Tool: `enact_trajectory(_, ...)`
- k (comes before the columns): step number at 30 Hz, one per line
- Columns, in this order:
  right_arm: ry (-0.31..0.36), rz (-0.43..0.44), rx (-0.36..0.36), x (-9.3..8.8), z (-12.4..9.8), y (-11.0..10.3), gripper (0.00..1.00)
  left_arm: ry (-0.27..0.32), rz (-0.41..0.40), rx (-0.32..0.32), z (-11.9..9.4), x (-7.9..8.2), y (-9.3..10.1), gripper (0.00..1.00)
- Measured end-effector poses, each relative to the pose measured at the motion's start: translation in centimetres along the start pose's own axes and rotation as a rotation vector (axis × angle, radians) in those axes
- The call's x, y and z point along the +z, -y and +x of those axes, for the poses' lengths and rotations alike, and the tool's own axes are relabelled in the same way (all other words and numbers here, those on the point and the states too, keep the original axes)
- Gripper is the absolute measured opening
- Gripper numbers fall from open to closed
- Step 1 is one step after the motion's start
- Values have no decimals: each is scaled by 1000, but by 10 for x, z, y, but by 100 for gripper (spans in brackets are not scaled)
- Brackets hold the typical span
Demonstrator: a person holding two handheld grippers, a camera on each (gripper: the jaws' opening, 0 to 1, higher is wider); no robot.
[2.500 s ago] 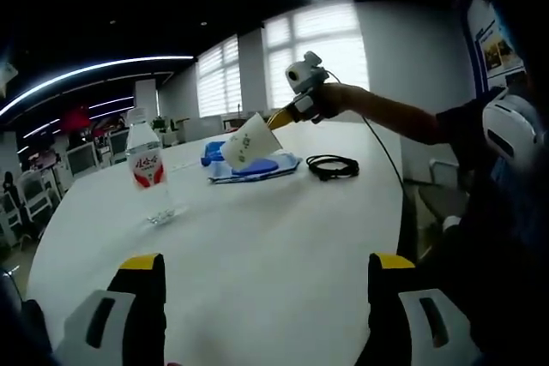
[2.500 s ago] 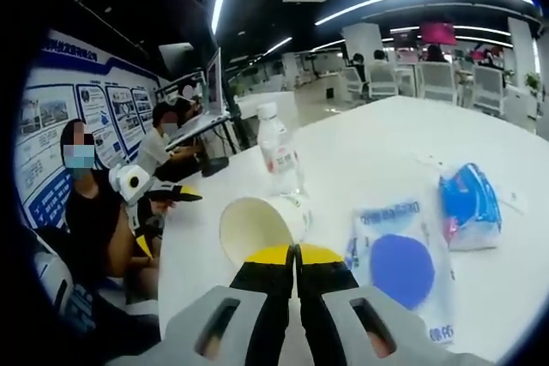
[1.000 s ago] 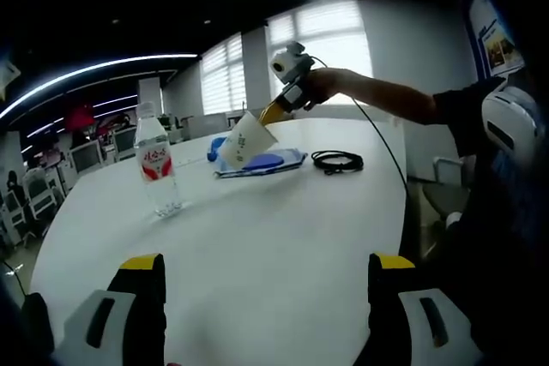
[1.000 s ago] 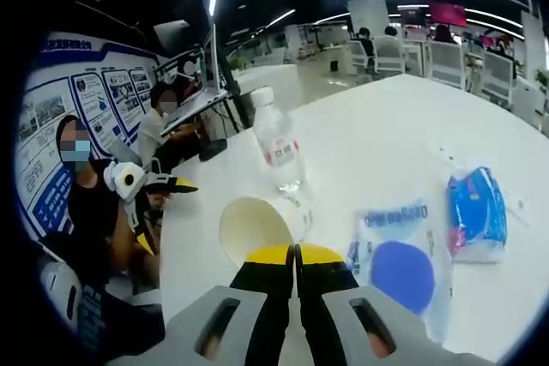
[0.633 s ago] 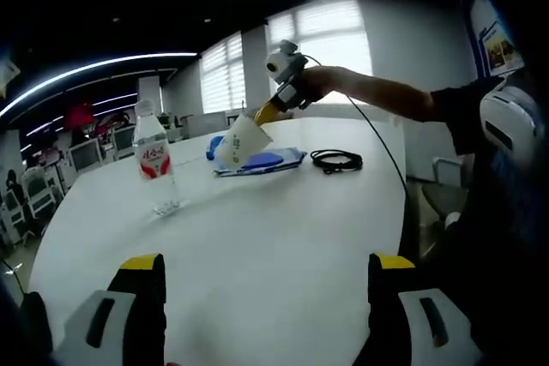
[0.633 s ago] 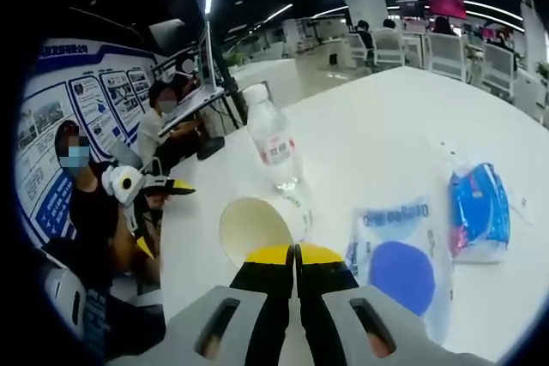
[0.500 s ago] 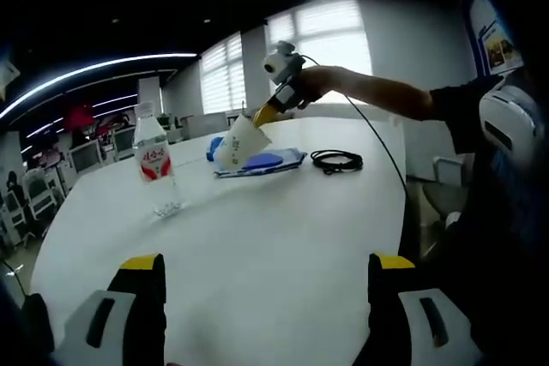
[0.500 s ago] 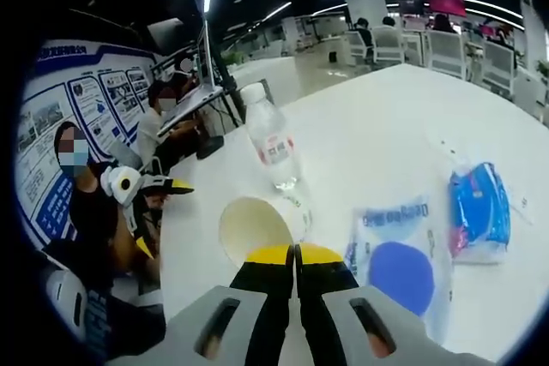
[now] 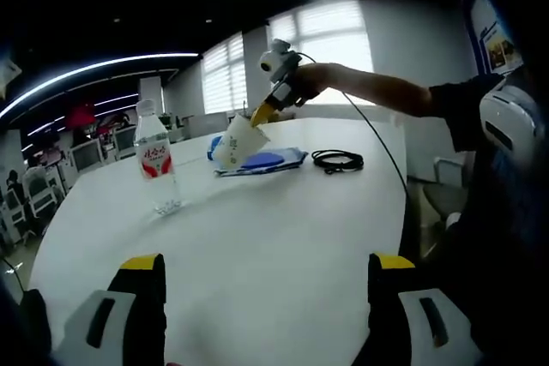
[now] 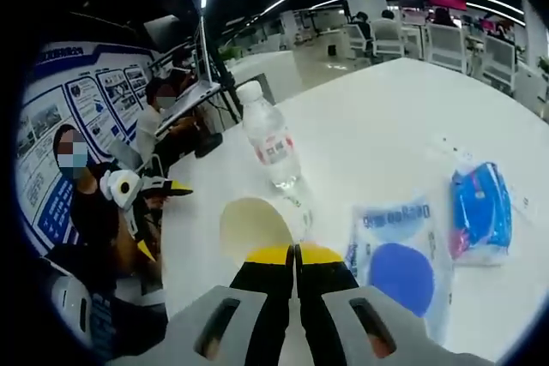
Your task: Arrange the tabletop items into an orderly group along one side of the table until the central work area is clear of visible clutter.
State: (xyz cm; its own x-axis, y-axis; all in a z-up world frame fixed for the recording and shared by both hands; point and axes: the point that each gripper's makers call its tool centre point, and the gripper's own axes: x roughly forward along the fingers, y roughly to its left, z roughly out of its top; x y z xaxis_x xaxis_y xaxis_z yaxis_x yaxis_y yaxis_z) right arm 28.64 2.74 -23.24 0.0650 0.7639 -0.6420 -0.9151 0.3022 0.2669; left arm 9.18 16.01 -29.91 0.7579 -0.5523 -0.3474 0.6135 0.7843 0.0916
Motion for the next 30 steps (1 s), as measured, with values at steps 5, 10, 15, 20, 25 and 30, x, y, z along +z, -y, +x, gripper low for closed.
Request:
enact_trajectory(5,-25,0,-1,-4,4,-3,0,1,-4,3,-1,-2,-1,97)
enact_trajectory(10,-70,2,2,2,8,5,0,14,-13,8,-2,-2,-1,97)
enact_trajectory(15,-91,11,5,1,10,6,0,18,-6,7,-3,0,0,97)
enact_trajectory(20,-95,12,10,0,10,4,0,18,-2,11,-4,1,-1,97)
enact_trajectory(25,-115,36,36,5,13,6,0,24,-3,21,-7,2,-4,97)
enact_trajectory(30,-143,54,56,8,17,9,0,27,-7,20,-6,1,-1,97)
